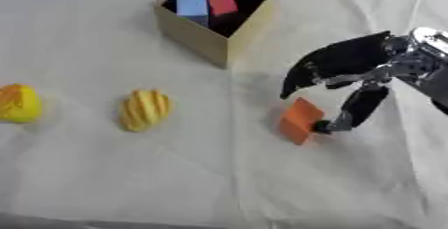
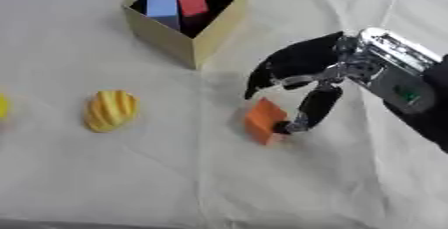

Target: Pick up objects on the table and place them in the box.

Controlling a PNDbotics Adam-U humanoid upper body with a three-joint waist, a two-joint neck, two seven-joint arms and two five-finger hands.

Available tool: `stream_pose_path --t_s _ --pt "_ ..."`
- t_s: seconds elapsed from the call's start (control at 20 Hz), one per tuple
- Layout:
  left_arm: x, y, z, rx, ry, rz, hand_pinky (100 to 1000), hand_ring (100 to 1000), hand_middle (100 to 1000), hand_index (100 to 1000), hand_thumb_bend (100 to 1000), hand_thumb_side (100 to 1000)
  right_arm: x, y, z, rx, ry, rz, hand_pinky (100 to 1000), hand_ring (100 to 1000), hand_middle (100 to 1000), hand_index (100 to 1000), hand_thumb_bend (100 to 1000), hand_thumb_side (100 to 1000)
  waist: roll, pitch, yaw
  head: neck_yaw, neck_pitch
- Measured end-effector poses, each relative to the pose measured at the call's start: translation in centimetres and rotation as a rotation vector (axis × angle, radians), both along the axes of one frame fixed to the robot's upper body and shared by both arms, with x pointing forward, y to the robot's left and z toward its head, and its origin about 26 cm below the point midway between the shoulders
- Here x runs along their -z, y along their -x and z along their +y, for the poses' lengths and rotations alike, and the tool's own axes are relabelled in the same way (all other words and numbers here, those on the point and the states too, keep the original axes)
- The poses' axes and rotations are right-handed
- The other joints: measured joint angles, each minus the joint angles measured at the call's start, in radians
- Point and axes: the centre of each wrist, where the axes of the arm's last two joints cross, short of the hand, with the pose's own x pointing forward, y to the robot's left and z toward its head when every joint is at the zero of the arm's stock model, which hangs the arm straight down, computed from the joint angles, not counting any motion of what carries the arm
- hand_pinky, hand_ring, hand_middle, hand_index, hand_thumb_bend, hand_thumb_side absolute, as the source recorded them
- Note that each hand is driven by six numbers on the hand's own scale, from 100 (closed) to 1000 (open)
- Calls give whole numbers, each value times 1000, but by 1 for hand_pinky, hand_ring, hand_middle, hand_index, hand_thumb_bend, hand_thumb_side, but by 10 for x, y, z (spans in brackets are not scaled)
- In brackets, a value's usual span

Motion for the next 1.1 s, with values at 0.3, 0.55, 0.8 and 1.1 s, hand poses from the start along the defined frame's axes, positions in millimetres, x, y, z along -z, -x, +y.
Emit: stream_pose_path --t_s 0.3,0.55,0.8,1.1 --pt "0 0 0 3 3 0 695 713 592 751 413 559 0 -4 0 -5 6 4 911 917 825 909 337 469 -1 0 2 0 0" --pt "0 0 0 4 5 0 695 714 593 751 412 560 1 -10 1 -8 14 15 909 907 803 904 234 444 -2 0 3 -2 0" --pt "0 0 0 4 5 0 696 715 593 751 410 561 2 -12 -3 4 -9 31 912 905 806 907 200 381 -2 2 3 -2 0" --pt "0 0 0 5 4 -1 696 716 594 751 411 559 -13 3 -6 -10 -50 21 913 909 811 909 199 359 -2 3 -2 1 0"
